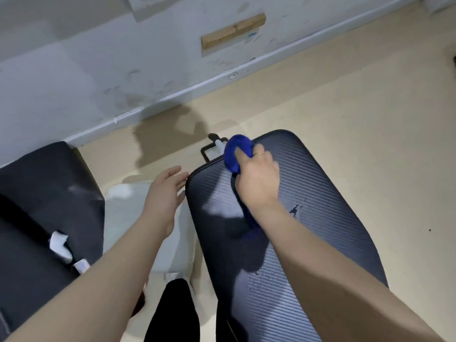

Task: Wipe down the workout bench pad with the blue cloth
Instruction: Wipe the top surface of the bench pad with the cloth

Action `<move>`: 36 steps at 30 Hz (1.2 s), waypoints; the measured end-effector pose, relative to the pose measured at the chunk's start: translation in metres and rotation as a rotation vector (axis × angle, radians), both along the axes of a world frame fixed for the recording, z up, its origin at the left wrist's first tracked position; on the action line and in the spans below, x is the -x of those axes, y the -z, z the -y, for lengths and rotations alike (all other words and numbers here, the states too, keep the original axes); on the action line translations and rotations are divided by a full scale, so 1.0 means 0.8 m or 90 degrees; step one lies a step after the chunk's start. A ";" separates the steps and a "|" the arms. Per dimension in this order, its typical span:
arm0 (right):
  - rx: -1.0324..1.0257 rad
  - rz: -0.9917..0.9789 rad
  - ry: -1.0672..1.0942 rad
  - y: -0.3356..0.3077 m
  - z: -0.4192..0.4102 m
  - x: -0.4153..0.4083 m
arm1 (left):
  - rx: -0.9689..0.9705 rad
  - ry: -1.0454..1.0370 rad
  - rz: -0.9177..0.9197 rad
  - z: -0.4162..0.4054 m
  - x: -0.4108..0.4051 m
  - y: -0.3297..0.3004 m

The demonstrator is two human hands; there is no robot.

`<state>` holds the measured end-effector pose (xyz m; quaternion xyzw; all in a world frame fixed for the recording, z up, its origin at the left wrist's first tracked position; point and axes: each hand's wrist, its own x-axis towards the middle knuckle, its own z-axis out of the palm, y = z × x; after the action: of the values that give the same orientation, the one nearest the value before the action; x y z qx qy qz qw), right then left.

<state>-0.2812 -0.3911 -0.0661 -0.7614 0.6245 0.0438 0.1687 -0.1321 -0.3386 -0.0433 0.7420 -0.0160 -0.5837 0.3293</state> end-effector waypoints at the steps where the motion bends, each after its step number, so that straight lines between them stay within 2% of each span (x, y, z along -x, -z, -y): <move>1: -0.010 0.026 -0.044 -0.003 -0.025 -0.021 | -0.018 -0.029 -0.024 -0.005 -0.006 -0.002; 5: -0.125 0.093 -0.335 -0.012 -0.085 -0.062 | -0.099 -0.030 -0.111 -0.029 -0.019 -0.011; 7: -0.081 0.066 -0.395 -0.012 -0.062 -0.050 | -0.089 0.016 -0.121 -0.035 -0.022 -0.009; 8: -0.043 0.040 -0.349 -0.009 -0.046 -0.039 | -0.081 0.051 -0.114 -0.038 -0.023 -0.004; 11: 0.052 -0.037 -0.050 -0.001 -0.007 -0.007 | -0.038 0.098 -0.133 -0.042 -0.025 0.002; 13: 0.078 -0.061 0.046 0.005 -0.011 -0.009 | -0.003 0.114 -0.167 -0.049 -0.024 0.005; 17: 0.048 0.009 -0.057 0.008 -0.097 -0.049 | 0.037 0.164 -0.163 -0.068 -0.025 0.010; 20: 0.004 0.009 -0.207 -0.002 -0.165 -0.053 | 0.005 0.153 -0.166 -0.080 -0.023 0.001; 22: 0.019 -0.008 -0.297 -0.006 -0.164 -0.037 | -0.025 0.193 -0.162 -0.087 -0.019 -0.005; 24: 0.035 -0.057 -0.249 -0.014 -0.129 -0.014 | -0.034 0.220 -0.153 -0.092 -0.013 -0.009; 27: 0.054 -0.130 -0.025 -0.012 -0.069 0.024 | -0.009 0.216 -0.140 -0.093 -0.001 -0.003; 29: 0.065 -0.145 0.024 -0.005 -0.062 0.026 | -0.004 0.185 -0.133 -0.093 0.007 0.000; 32: 0.067 -0.107 -0.038 -0.004 -0.114 0.001 | -0.017 0.107 -0.150 -0.098 0.018 0.002; 36: 0.004 -0.020 -0.209 -0.014 -0.201 -0.005 | -0.014 0.046 -0.158 -0.101 0.029 0.000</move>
<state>-0.2769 -0.2301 -0.0548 -0.8531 0.4940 0.0806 0.1471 -0.1553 -0.2580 -0.0434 0.6670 0.0046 -0.6824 0.2992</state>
